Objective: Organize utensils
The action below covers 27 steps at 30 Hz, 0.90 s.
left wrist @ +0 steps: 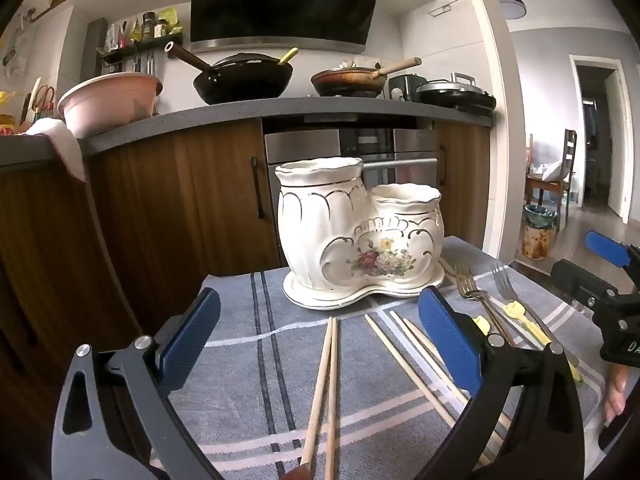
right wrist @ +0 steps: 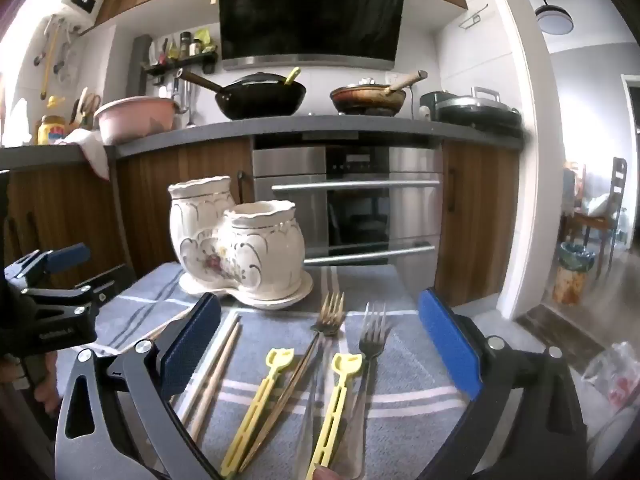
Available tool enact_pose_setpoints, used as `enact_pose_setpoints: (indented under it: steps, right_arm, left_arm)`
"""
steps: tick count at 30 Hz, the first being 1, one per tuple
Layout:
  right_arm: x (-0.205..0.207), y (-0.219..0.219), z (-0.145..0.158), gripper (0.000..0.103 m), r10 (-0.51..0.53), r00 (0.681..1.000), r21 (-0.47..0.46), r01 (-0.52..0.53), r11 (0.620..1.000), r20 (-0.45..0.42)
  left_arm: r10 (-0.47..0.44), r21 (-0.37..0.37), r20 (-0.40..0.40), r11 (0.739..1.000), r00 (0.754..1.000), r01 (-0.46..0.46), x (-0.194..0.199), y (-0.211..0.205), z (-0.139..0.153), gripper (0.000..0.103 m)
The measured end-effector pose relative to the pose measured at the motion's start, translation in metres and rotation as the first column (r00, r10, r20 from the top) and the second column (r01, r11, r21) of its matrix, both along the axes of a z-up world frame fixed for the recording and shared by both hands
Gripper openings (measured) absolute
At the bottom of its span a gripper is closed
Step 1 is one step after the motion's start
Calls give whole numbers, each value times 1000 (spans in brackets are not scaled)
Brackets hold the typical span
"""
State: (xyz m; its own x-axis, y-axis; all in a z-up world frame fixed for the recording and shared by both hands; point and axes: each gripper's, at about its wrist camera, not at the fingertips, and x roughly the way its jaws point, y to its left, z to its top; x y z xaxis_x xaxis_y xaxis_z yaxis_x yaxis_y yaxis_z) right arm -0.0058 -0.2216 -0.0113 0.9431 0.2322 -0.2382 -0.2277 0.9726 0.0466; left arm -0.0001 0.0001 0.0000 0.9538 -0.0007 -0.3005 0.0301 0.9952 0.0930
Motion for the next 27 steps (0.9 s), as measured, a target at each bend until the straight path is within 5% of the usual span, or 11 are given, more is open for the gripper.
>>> enact_pose_setpoints:
  steps: [27]
  right_arm:
    - [2, 4, -2, 98, 1, 1000, -11, -1, 1000, -4]
  left_arm:
    - [2, -7, 1, 1000, 1000, -2, 1, 0, -1, 98]
